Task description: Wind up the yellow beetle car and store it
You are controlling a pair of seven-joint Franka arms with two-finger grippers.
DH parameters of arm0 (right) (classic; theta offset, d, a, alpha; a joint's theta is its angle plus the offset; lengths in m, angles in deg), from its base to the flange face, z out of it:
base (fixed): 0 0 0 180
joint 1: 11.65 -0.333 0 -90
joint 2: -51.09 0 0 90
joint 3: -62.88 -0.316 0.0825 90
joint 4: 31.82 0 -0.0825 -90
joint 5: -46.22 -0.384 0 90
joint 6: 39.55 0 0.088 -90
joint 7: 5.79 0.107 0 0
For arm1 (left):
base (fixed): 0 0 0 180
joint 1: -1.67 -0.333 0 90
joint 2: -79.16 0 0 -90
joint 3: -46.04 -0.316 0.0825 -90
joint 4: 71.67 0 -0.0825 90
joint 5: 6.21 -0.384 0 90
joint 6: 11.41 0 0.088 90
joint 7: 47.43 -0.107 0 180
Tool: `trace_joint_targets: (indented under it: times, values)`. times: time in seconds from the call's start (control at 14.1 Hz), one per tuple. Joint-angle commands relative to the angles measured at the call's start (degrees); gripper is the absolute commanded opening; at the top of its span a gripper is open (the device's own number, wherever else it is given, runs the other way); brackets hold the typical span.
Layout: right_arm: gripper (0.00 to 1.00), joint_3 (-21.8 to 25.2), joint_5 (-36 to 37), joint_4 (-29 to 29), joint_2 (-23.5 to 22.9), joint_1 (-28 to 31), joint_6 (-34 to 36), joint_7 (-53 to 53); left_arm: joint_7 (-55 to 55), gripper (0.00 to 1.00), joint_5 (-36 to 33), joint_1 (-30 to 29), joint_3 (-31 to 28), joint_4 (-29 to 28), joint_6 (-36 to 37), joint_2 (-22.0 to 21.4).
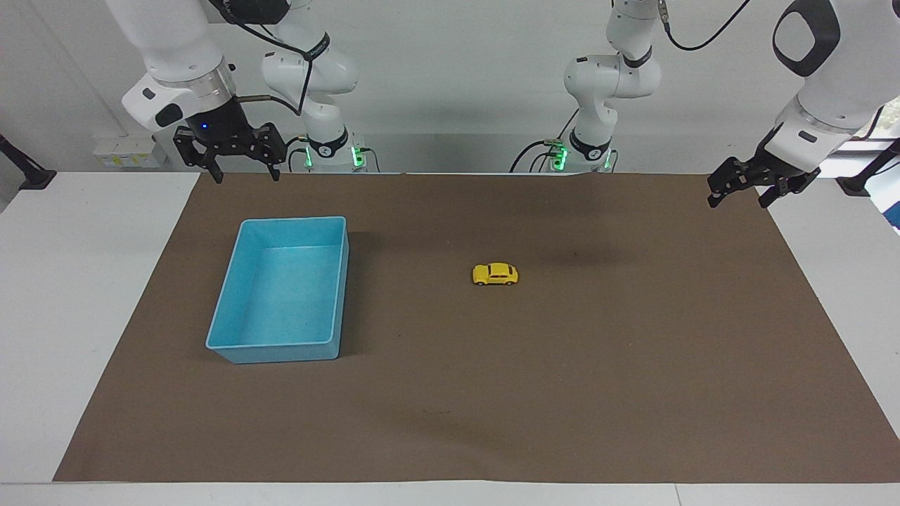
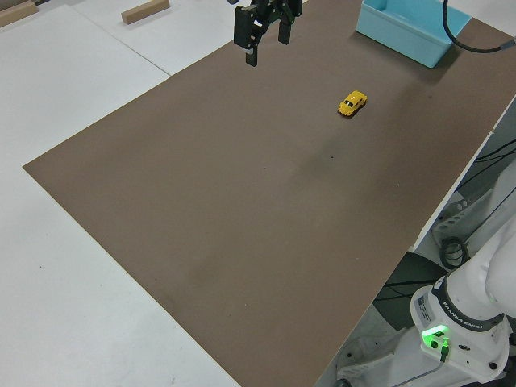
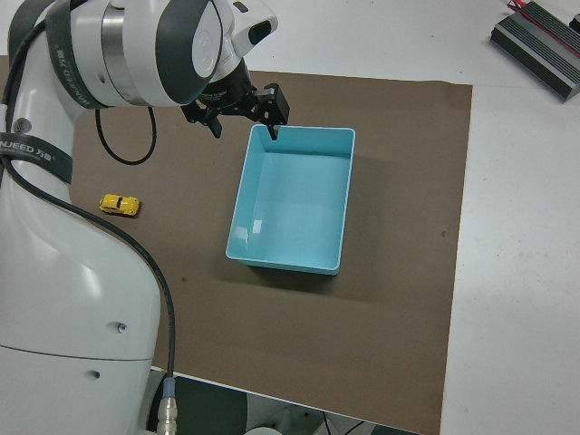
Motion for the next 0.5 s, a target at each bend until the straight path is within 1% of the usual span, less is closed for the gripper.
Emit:
trace_joint_targets:
  times: [0.0,0.14,0.28,0.43]
  values:
    - [1.0,-0.3,-1.0,0.2,0.6,0.6,-1.1,0.7,0.7,1.0,-1.2,-0.7,0.3,-0.5,0.7,-1.7]
    - [1.0,0.0,-1.1,0.1,0.8,0.8,-1.0,0.6,0.8,1.0,-1.1,-0.7,0.4,-0.7,0.9,-1.8]
    - [1.0,1.5,-1.2,-0.1,0.8,0.4,-0.9,0.6,0.6,1.0,-0.8,-0.4,0.4,-1.0,1.1,-1.9]
    - [1.0,1.4,-1.2,-0.1,0.7,0.7,-1.0,0.5,1.3,1.0,-0.6,0.1,0.5,-1.6,0.8,-2.2]
